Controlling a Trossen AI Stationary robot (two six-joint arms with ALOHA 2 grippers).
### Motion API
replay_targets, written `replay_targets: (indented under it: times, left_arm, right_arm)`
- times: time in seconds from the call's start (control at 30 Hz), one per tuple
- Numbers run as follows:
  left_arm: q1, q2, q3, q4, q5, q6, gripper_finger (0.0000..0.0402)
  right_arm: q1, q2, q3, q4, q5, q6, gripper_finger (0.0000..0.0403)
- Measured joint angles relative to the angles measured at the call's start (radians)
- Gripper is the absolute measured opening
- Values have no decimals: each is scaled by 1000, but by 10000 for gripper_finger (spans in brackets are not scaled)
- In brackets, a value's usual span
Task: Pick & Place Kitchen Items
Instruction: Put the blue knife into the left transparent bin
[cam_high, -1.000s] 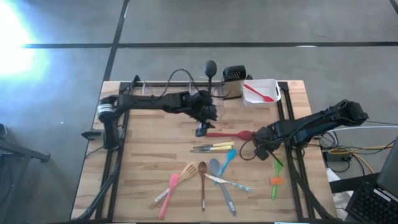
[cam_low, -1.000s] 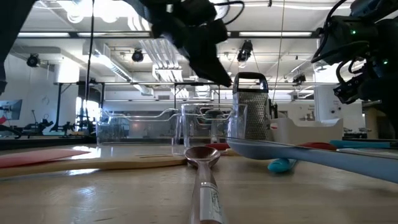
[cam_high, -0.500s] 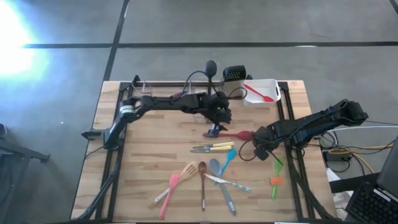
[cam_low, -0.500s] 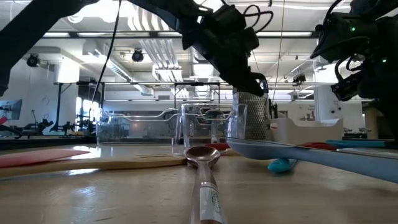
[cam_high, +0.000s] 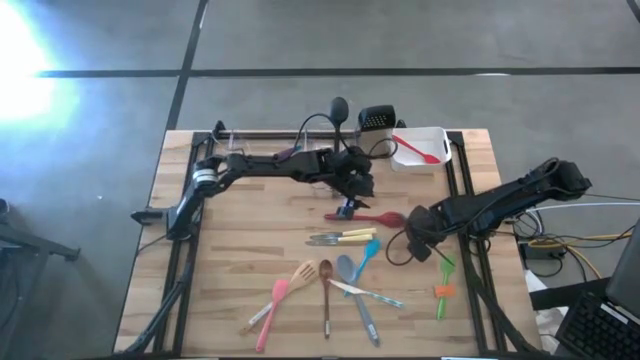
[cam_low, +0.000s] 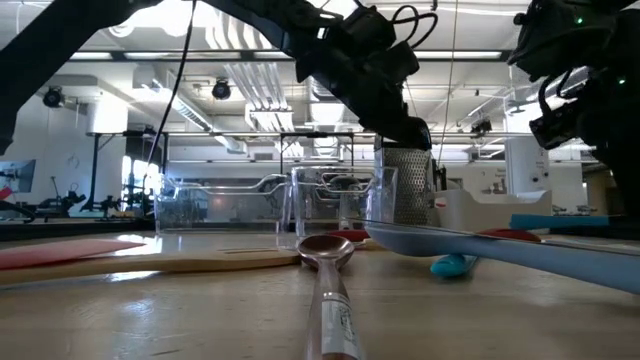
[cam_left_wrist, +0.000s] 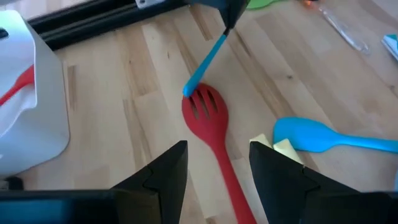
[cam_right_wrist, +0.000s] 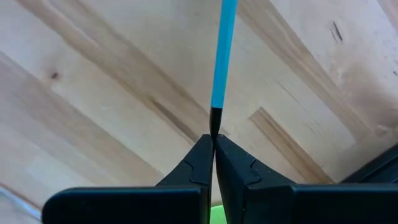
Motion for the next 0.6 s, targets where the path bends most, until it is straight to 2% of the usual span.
replay_targets:
  times: [0.27,0.6]
  left_arm:
    - [-1,0,0,4,49,-1,177]
    - [-35,24,-30,58,82,-14,177]
  right_arm:
    - [61,0,49,7,40,32,8]
    - [61,0,56,14,69,32,8]
